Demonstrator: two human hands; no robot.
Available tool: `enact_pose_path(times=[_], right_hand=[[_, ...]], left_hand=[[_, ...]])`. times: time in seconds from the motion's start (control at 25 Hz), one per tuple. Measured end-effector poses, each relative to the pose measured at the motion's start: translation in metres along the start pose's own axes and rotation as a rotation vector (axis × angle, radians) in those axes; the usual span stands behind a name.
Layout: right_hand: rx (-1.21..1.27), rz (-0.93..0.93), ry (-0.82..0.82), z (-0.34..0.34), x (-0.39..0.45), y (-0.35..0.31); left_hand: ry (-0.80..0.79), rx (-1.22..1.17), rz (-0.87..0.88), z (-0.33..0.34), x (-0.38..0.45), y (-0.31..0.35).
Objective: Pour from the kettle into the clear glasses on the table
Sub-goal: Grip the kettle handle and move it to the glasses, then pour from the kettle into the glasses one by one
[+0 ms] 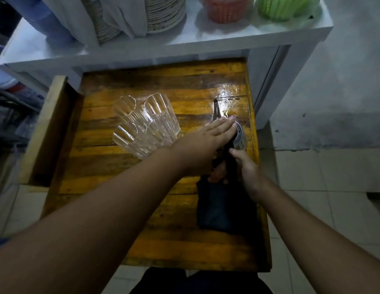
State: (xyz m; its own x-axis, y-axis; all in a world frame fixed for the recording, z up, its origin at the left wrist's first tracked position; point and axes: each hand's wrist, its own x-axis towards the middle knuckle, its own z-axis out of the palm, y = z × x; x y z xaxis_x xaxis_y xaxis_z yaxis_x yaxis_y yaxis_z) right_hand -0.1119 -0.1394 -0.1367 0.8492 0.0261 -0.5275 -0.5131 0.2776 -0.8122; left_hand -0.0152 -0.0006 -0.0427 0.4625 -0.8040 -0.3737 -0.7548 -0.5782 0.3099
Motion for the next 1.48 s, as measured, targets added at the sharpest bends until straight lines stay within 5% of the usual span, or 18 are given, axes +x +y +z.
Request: enact_pose_path(times=[0.28, 0.44, 0.64, 1.0, 1.48], right_hand=[[-0.127, -0.287, 0.106, 0.013, 0.0, 0.014], [-0.102, -0.3, 0.132, 0.024, -0.006, 0.021], [-0.115, -0.323, 0.122, 0.039, -0.035, 0.008], [-0.207, -0.218, -0.03, 0.11, -0.109, -0.035], [-0.275, 0.005, -0.01, 0.227, -0.095, -0.019]], left_hand=[[0.023, -0.145, 0.005, 0.006, 0.003, -0.005], [0.048, -0.276, -0.018, -0.001, -0.004, -0.002], [0.082, -0.142, 0.031, -0.015, -0.034, 0.007], [0.307, -0.092, 0.062, -0.04, -0.144, 0.008], [0.309, -0.285, 0.022, -0.008, -0.231, -0.076]])
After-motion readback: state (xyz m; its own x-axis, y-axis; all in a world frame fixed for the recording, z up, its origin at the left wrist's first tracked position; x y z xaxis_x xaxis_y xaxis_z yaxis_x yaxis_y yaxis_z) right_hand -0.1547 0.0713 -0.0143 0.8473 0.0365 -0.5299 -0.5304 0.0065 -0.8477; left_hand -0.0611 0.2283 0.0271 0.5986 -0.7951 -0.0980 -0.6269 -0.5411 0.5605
